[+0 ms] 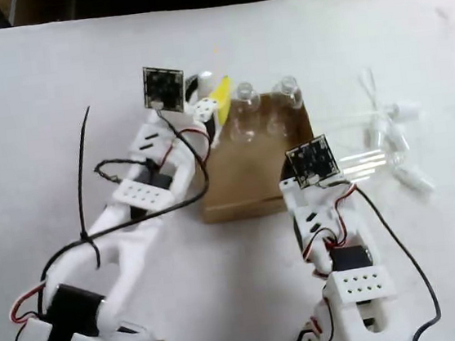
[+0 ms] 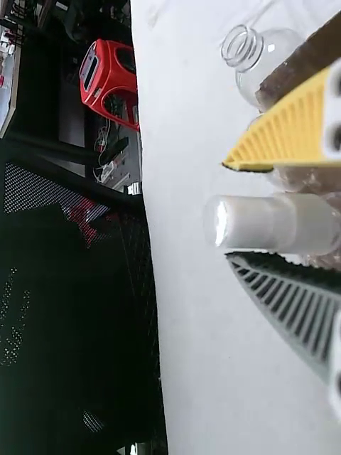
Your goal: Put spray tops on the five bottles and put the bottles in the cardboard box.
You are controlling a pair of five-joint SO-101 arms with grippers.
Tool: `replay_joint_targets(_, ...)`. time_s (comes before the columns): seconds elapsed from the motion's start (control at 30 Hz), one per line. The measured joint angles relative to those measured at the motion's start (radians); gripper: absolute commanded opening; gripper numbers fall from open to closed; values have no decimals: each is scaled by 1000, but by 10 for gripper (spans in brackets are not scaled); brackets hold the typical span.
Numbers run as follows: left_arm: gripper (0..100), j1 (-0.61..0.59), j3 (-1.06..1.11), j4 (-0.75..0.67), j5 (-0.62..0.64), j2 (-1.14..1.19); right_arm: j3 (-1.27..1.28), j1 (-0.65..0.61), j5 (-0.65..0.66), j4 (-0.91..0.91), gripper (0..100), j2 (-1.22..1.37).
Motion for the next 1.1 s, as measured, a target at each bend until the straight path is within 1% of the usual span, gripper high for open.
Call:
replay_joint_targets(0.13,186,0,0,37,0,-54,0,0,0,0,18,0)
replay_joint_targets(0.23,236,0,0,112,0,-133,0,0,0,0,18,0)
replay_joint_targets(0.33,245,0,-17,215,0,-199,0,0,0,0,18,0)
replay_joint_targets(0.43,245,-2,-66,339,0,-265,0,0,0,0,18,0)
replay_joint_targets(0.53,245,-35,-126,476,0,-341,0,0,0,0,18,0)
replay_joint_targets(0.63,245,-97,-190,635,0,-437,0,0,0,0,18,0)
replay_joint_targets(0.8,245,-235,-262,959,-3,-583,0,0,0,0,18,0)
replay_joint_targets(0.93,248,-336,-264,1117,-100,-615,0,0,0,0,18,0)
replay_joint_targets(1.03,247,-384,-212,1160,-199,-621,0,0,0,0,18,0)
replay_joint_targets(1.1,245,-397,-137,1163,-295,-621,0,0,0,0,18,0)
